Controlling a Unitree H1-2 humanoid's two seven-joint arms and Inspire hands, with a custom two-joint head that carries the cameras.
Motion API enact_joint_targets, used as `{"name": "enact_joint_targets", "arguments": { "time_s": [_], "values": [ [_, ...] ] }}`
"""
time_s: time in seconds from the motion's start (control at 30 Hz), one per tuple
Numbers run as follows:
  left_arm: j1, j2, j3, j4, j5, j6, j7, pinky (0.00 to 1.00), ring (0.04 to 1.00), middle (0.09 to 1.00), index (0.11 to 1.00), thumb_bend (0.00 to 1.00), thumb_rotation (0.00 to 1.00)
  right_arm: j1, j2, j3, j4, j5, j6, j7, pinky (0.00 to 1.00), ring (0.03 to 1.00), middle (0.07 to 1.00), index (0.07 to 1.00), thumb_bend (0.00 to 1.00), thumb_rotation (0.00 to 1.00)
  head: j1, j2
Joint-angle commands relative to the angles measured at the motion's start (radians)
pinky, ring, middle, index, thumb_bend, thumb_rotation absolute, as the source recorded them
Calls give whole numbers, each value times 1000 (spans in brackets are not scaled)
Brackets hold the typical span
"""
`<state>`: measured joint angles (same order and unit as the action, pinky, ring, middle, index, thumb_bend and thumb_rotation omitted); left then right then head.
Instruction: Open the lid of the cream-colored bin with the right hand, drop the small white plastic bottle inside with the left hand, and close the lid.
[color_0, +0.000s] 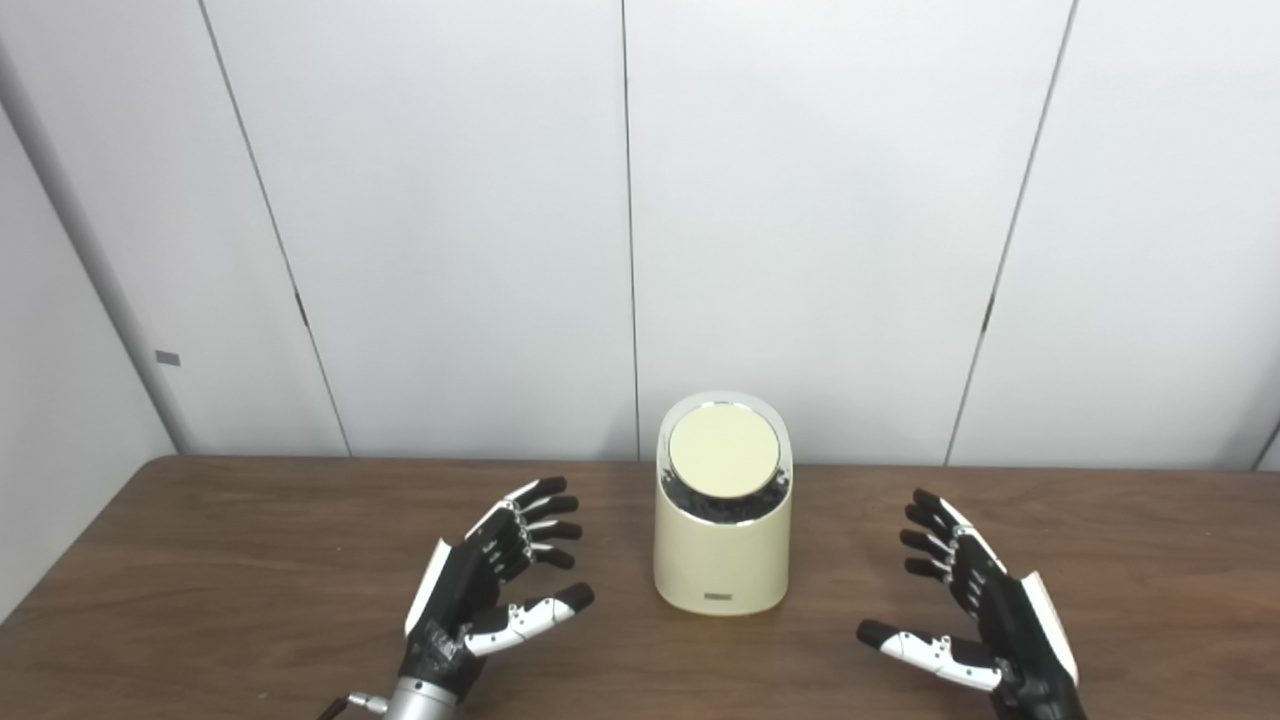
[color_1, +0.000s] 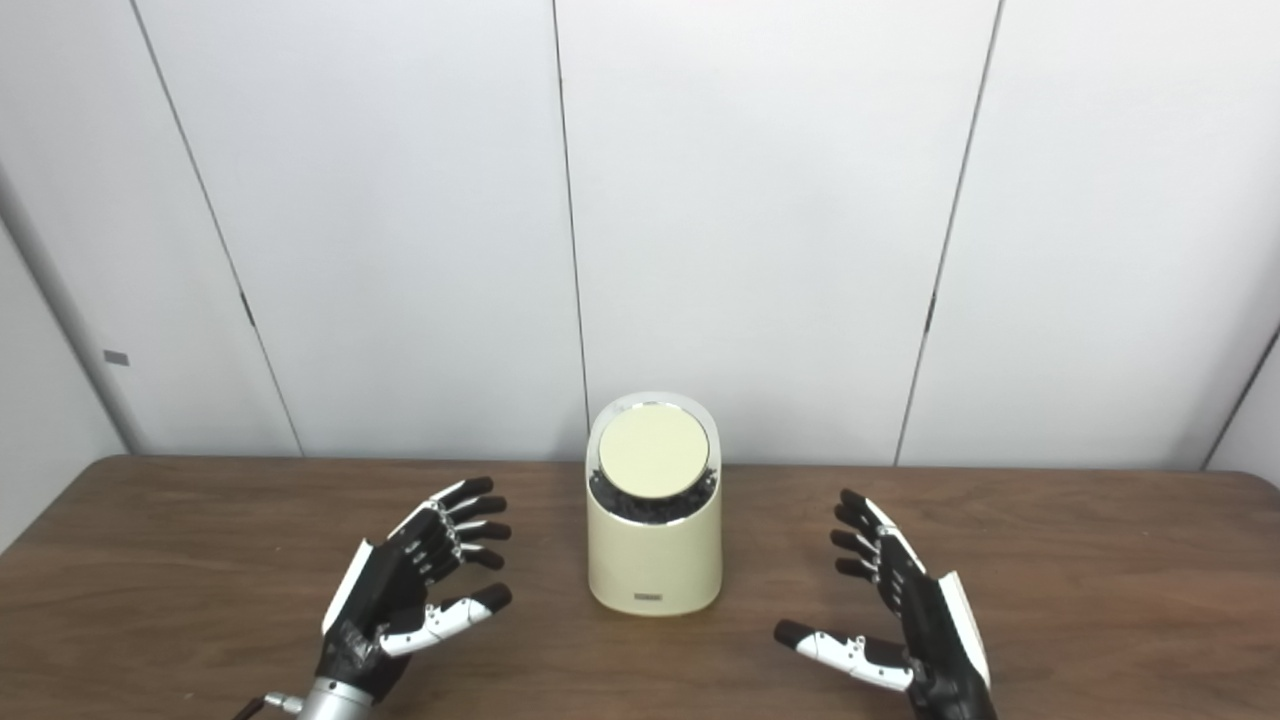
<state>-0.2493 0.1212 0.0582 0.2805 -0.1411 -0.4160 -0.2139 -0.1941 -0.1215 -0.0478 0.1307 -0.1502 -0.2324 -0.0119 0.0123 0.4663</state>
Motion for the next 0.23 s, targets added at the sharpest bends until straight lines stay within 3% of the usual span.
{"name": "enact_joint_targets", "arguments": {
  "time_s": [0.0, 0.2],
  "values": [
    [26, 16, 1, 5, -19, -26, -12, 604, 717, 793, 843, 764, 121, -18, 3, 6, -17, 5, -56, -13, 741, 808, 864, 872, 767, 216, -5, 0],
    [38, 29, -1, -13, -19, -17, -13, 610, 724, 796, 851, 750, 113, 4, 9, 25, -57, -7, -26, -12, 734, 793, 850, 864, 739, 172, -36, 4]
  ]
}}
